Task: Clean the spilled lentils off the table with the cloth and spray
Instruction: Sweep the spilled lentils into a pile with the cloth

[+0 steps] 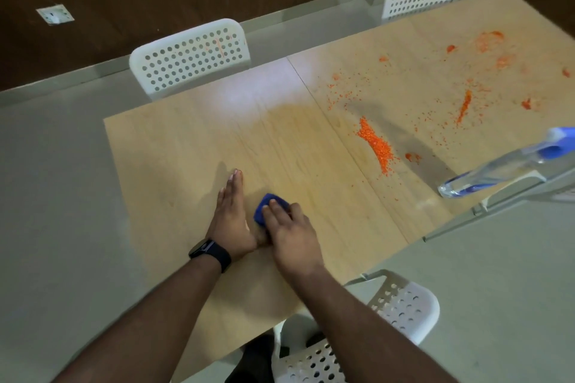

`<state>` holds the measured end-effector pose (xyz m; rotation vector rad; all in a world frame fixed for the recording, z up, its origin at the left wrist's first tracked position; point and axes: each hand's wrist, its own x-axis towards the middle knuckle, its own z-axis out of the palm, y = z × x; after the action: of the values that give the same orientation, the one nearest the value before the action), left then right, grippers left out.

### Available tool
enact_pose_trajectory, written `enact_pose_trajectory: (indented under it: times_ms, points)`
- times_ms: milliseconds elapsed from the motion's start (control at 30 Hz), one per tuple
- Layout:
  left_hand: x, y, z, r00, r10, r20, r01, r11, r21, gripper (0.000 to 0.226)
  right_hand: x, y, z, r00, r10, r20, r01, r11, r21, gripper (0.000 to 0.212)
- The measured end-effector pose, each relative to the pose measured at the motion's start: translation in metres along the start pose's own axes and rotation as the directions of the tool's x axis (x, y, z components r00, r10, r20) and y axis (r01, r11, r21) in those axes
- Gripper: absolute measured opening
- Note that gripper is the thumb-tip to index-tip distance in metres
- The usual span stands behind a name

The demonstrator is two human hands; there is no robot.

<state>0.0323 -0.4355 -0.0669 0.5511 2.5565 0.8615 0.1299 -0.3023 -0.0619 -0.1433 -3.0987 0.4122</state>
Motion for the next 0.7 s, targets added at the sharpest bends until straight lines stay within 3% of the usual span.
enact_pose_trajectory:
  times_ms: [100, 300, 400, 533, 600, 700]
  points:
    - [0.004, 0.001, 0.006, 0.999, -0.003, -0.047, 0.004, 1.000, 0.017, 0.126, 0.017, -0.006, 0.004, 1.000, -0.025, -0.001, 0.025, 1.000, -0.002, 0.051]
    - [0.009, 0.021, 0.019, 0.999, -0.035, -0.006, 0.035, 0.999, 0.038, 0.173, 0.048, 0.043, -0.022, 0.986, 0.154, 0.055, -0.155, 0.988, 0.008, 0.060]
    - [0.019, 0.043, 0.033, 0.999, -0.042, 0.017, 0.041, 0.998, 0.039, 0.177, 0.044, 0.091, -0.036, 0.954, 0.301, -0.016, -0.300, 0.953, 0.041, 0.053]
    - [0.028, 0.075, 0.051, 0.998, -0.062, 0.018, 0.062, 0.998, 0.024, 0.174, 0.035, 0.138, -0.051, 0.919, 0.391, -0.051, -0.389, 0.920, 0.038, 0.053]
    - [0.034, 0.090, 0.061, 0.998, -0.068, 0.014, 0.067, 0.998, 0.017, 0.173, 0.024, 0.149, -0.060, 0.924, 0.375, -0.077, -0.372, 0.927, 0.051, 0.054]
    - [0.042, 0.109, 0.078, 0.999, -0.021, 0.038, 0.021, 1.000, 0.011, 0.168, -0.004, 0.154, -0.061, 0.970, 0.235, -0.059, -0.231, 0.970, 0.076, 0.066]
